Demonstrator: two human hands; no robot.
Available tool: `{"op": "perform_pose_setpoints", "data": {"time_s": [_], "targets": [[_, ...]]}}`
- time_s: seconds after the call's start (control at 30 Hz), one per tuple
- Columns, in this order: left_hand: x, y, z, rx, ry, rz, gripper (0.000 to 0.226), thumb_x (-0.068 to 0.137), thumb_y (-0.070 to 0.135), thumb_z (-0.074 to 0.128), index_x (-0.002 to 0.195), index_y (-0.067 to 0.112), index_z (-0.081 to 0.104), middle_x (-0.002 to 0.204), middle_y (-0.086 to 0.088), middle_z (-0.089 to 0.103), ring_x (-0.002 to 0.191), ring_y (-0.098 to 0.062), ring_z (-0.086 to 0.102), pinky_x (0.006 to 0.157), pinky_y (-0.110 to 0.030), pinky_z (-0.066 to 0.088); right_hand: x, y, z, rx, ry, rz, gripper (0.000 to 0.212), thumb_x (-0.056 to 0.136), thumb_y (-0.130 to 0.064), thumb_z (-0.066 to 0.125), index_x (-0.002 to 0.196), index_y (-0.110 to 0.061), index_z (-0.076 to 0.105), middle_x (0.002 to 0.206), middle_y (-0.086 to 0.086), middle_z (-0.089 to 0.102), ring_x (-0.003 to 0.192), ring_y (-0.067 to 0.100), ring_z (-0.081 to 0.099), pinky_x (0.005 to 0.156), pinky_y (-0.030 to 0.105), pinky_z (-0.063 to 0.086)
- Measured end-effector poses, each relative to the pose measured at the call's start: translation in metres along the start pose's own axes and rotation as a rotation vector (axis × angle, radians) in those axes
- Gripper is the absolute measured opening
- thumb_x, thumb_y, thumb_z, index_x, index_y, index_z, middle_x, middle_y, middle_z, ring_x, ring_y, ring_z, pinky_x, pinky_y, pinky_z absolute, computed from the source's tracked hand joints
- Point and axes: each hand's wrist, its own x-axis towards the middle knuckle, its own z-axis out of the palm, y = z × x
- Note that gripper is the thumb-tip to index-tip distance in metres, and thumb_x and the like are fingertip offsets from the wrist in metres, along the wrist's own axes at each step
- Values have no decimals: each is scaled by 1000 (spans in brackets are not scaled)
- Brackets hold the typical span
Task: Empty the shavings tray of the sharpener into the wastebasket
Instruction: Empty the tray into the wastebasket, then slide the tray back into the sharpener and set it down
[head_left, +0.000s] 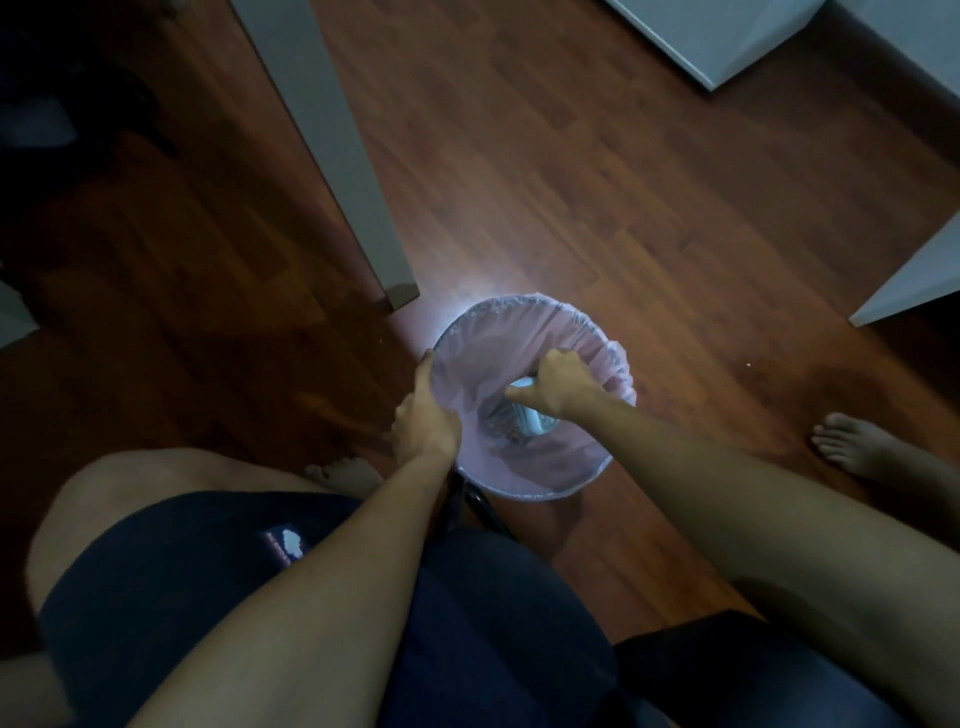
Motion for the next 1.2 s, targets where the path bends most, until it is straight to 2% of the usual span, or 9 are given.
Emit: {"op": "perform_pose_setpoints", "data": {"time_s": [0.13,0.23,0.3,0.43,0.57,0.87,1.03,1.1,1.2], "targets": [[0,14,-16,46,-42,-32,70,91,29,59,153,34,27,140,-18,52,128,-39,50,103,-43,41,-9,-13,-25,15,-46,10,45,83,-49,65,68,-7,60,72,10,60,77,25,56,60,29,37],[-2,32,-37,111,-46,-8,61,91,32,57,148,19,40,142,-17,51,129,-38,50,102,-42,43,-21,-29,-54,21,-48,7,46,84,-49,63,81,-3,66,83,11,62,82,26,56,65,33,38],[-6,50,-56,150,-51,19,55,91,33,56,141,13,50,142,-16,54,129,-36,51,102,-41,44,-31,-43,-75,20,-19,-4,47,85,-50,62,75,-5,62,82,12,57,78,26,52,56,33,36],[-26,92,-106,116,-30,83,44,88,33,56,127,12,64,133,-12,63,126,-33,55,100,-34,46,-59,-73,-120,167,83,30,66,83,-58,61,99,6,70,90,18,62,78,30,57,63,32,42],[-55,131,-159,88,23,163,41,87,35,58,120,12,69,131,-12,65,124,-30,57,102,-31,46,-102,-104,-170,370,184,17,61,79,-57,63,94,3,65,100,20,65,75,31,63,63,32,51],[-148,200,-302,152,260,441,43,91,35,57,126,12,67,132,-7,65,126,-26,57,102,-31,44,-212,-193,-281,568,398,-161,62,73,-58,64,94,0,63,107,21,67,87,34,68,67,36,58],[-197,211,-389,160,395,527,36,90,29,55,116,9,68,124,-13,68,121,-31,59,96,-32,45,-263,-254,-319,599,440,-313,63,79,-53,64,118,-3,63,125,19,63,107,34,64,80,39,59],[-217,209,-423,141,467,538,27,89,28,56,108,11,67,115,-12,67,119,-31,59,95,-32,45,-282,-282,-330,618,461,-370,58,79,-50,63,118,-6,64,118,16,65,98,32,65,68,33,57],[-240,200,-470,77,582,537,43,88,30,57,125,7,63,130,-13,64,123,-31,56,98,-32,44,-300,-324,-341,716,467,-443,57,71,-47,68,109,-4,66,106,15,70,87,29,70,64,35,60]]}}
